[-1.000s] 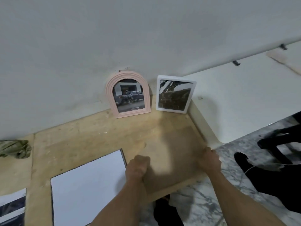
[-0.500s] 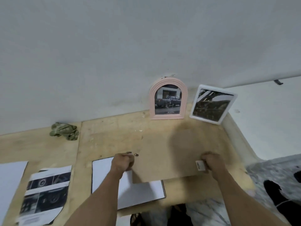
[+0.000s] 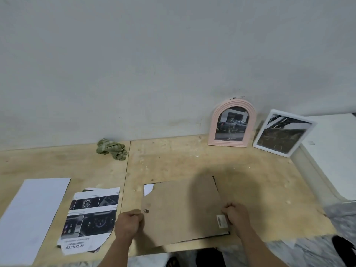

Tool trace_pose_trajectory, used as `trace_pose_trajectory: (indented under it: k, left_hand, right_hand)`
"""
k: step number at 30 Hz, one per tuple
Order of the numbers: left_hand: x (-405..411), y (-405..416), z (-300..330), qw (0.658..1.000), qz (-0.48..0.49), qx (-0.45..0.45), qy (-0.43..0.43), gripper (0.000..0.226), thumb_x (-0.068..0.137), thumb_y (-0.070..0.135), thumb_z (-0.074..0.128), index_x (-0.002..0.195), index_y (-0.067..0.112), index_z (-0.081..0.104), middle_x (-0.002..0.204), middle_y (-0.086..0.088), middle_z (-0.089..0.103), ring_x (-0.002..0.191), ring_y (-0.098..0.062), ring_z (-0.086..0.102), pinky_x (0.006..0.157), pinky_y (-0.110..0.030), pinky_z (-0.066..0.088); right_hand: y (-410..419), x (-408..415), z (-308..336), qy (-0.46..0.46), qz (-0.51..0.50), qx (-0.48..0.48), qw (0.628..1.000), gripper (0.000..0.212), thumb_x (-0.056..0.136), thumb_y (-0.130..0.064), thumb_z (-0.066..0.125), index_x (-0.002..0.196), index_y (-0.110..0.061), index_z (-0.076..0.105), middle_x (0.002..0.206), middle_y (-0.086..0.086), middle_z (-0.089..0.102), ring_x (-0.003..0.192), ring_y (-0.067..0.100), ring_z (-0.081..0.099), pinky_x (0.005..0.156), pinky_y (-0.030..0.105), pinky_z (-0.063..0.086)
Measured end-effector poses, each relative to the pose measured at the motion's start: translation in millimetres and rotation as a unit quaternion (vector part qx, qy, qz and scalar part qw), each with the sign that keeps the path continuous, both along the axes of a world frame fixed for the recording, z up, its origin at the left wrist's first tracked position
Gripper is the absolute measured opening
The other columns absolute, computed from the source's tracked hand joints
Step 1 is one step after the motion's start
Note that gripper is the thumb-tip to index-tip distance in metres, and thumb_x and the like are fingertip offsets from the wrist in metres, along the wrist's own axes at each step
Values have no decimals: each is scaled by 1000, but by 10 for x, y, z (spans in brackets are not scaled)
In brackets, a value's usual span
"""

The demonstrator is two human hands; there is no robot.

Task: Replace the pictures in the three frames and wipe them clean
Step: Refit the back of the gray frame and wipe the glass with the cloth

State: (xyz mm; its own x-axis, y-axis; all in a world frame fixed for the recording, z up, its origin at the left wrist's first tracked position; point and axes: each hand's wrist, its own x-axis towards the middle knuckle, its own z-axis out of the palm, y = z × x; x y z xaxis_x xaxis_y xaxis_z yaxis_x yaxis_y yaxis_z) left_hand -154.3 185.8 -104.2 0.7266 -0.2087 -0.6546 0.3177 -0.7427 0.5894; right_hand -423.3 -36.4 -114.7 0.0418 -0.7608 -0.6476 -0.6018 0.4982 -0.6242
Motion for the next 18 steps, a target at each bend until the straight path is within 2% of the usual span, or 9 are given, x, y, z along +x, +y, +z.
trace_pose_trajectory:
  k: [3,6,9,12,13,15,16,18]
  left_hand:
    - [30,40,-152,1000,-3,10,-3,2,63,20,74,63,21,76,65,-4,72,76,-29,68,74,-35,54]
    - [-45,2,8,1000,10,5,-6,21,75,11,76,61,26,72,75,-6,74,87,-33,69,84,-40,58]
    - [-111,-29,31,1000,21,-4,-12,34,79,8,76,59,34,66,86,-8,74,93,-33,67,92,-42,55]
    - [-162,-81,60,999,28,-12,-19,39,83,6,74,57,34,64,84,-5,70,91,-30,61,89,-34,49]
    - [-169,-99,59,999,29,-15,-18,34,84,7,73,61,32,68,87,-6,70,92,-30,60,88,-33,46]
    - [-186,-105,26,999,28,-13,-22,12,85,10,74,90,19,80,104,-9,74,104,-32,61,95,-34,45]
    - [-196,-97,-8,999,26,-7,-18,23,85,11,74,107,13,78,114,-9,74,110,-32,62,99,-34,44]
    - [-218,-85,-6,1000,12,1,-22,36,86,12,73,122,11,72,124,-9,71,118,-32,61,104,-35,42]
  right_hand:
    - [6,10,-9,21,16,-13,1000,22,76,3,63,61,-14,63,70,11,65,64,23,58,58,29,40]
    - [37,-13,-29,40,30,-19,999,23,74,2,63,57,-14,62,67,11,65,65,24,59,59,31,42]
    - [49,-25,-31,62,29,-25,997,15,78,-3,62,65,-8,67,72,13,69,71,29,65,64,37,50]
    - [55,0,-32,66,30,-40,997,12,81,-7,61,74,0,69,77,18,70,77,33,66,68,39,51]
    - [61,14,-22,61,30,-42,997,13,81,-7,60,76,1,69,78,19,70,78,33,66,69,40,52]
    - [69,28,-15,53,33,-46,997,16,82,-9,60,77,3,70,79,20,71,78,33,67,66,38,50]
    - [76,32,-15,50,36,-45,997,18,83,-10,60,77,3,71,79,20,71,78,33,67,64,35,48]
    - [100,53,-31,47,44,-32,997,19,85,-12,60,80,2,72,81,20,71,78,33,68,62,32,46]
